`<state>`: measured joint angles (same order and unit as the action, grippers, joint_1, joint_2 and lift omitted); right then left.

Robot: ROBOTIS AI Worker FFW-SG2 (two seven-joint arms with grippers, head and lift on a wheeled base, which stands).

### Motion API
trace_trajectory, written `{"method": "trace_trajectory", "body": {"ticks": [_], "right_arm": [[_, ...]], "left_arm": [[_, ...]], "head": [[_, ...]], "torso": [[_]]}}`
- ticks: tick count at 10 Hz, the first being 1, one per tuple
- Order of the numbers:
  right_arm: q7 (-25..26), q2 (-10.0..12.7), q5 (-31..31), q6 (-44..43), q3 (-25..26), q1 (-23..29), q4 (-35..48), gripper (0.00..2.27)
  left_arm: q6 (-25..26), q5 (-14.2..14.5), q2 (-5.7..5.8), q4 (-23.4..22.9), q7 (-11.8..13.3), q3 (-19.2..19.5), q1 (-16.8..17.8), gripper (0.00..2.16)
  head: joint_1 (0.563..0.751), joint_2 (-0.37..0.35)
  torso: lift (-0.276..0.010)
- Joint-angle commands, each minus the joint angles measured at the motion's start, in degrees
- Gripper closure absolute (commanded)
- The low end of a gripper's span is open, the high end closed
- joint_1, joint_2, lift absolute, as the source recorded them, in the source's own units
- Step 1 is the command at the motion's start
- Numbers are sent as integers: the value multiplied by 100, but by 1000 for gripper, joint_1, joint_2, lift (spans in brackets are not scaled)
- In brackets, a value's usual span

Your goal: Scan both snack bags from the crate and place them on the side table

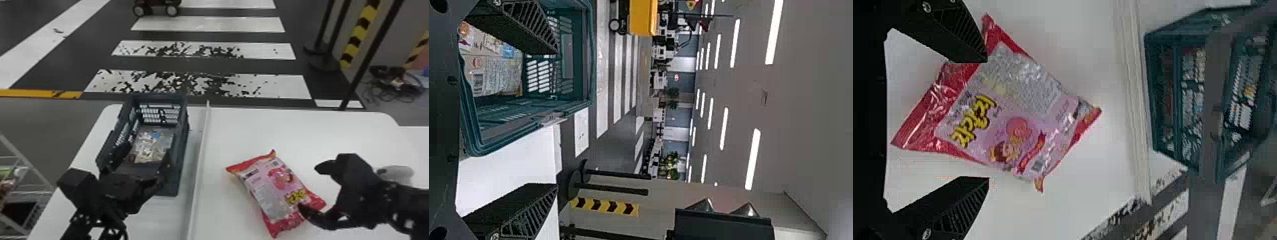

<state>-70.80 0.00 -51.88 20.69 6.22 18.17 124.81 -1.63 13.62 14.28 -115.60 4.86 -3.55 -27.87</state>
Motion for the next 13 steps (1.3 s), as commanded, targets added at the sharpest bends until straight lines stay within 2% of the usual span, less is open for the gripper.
{"method": "trace_trajectory", "body": {"ticks": [1,2,3,4,5,6,9,13], "right_arm": [[295,5,1101,775,371,-129,97,107],[656,5,1742,1302,512,-191,97,201],[928,5,2243,1689,582,-217,97,448],[963,5,2516,1900,617,-209,88,937],[1157,5,2595,2111,564,-200,79,1740],[1359,5,2595,2023,441,-121,44,2071],[1570,5,2850,1953,116,-94,-193,2206],[2088,5,3421,1900,-561,-182,-545,2219]], "left_arm": [[1,0,14,-33,6,3,-17,39],[1,0,23,-42,6,3,-26,39],[1,0,40,-59,6,12,-35,39],[1,0,40,-68,6,12,-35,39],[1,0,40,-68,6,-6,-26,39],[1,0,40,-121,6,3,-35,39],[1,0,40,-244,6,47,-105,39],[1,80,31,-244,6,91,-167,39]], "head": [[695,9],[695,-16],[695,-32],[695,-40],[695,-38],[695,-36],[695,-13],[695,58]], "torso": [[-98],[-98],[-98],[-98],[-98],[-98],[-98],[-98]]}}
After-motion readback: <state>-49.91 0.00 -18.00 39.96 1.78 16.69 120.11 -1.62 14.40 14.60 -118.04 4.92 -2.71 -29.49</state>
